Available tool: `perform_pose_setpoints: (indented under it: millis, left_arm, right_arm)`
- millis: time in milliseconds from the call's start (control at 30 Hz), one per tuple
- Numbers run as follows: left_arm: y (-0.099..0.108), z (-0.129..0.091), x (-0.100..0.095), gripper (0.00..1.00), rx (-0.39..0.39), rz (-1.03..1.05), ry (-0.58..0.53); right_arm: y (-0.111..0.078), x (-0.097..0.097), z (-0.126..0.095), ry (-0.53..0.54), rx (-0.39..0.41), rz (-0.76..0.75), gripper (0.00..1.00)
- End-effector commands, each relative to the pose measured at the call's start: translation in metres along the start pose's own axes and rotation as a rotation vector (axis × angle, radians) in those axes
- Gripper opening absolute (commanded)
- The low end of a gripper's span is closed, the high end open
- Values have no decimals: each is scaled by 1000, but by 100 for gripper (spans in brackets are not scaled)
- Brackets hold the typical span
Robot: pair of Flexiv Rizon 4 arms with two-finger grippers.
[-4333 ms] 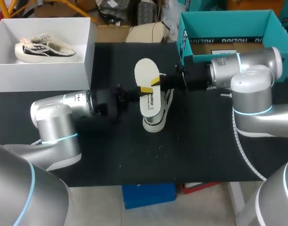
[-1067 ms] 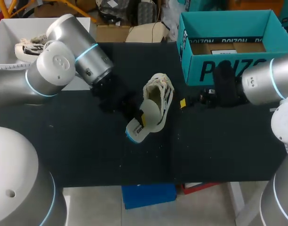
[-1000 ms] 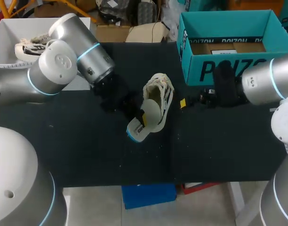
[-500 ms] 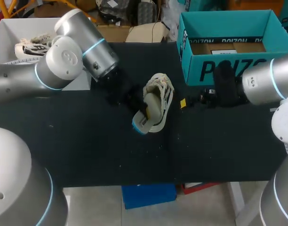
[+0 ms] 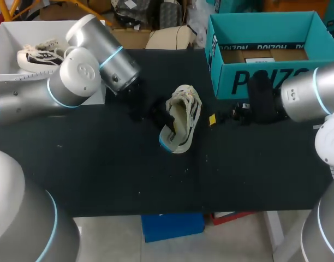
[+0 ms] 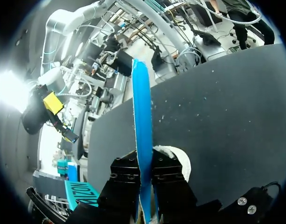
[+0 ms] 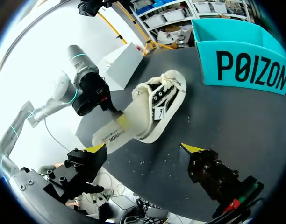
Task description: Take the shoe out of the shoebox, open the shoe tongue, remove and reinsert the insole, then place the shoe into the shoebox
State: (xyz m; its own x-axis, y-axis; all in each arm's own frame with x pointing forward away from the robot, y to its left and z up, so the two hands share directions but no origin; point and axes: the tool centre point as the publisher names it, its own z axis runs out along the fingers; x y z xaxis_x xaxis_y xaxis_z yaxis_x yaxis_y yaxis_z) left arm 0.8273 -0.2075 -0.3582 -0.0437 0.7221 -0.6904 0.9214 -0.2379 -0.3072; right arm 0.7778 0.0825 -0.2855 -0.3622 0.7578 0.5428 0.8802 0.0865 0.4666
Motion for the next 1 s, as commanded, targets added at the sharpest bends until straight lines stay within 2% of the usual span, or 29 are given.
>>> perform_pose_setpoints:
  millis: [33,500,633,1000]
  left_arm:
    - [15,1,-3,0,4,-2,15]
    - [43,1,-12,0,-13,-5,18]
    - [36,7,-15,0,3,1,-6]
    - [-1,6,-15,0,-32,-12,-83]
  right_arm:
    - [0,1,1,-2,1,1,100]
    - [0,1,1,-2,1,1,100]
    - [0,1,1,-2,1,1,100]
    - [0,1,1,-2,1,1,100]
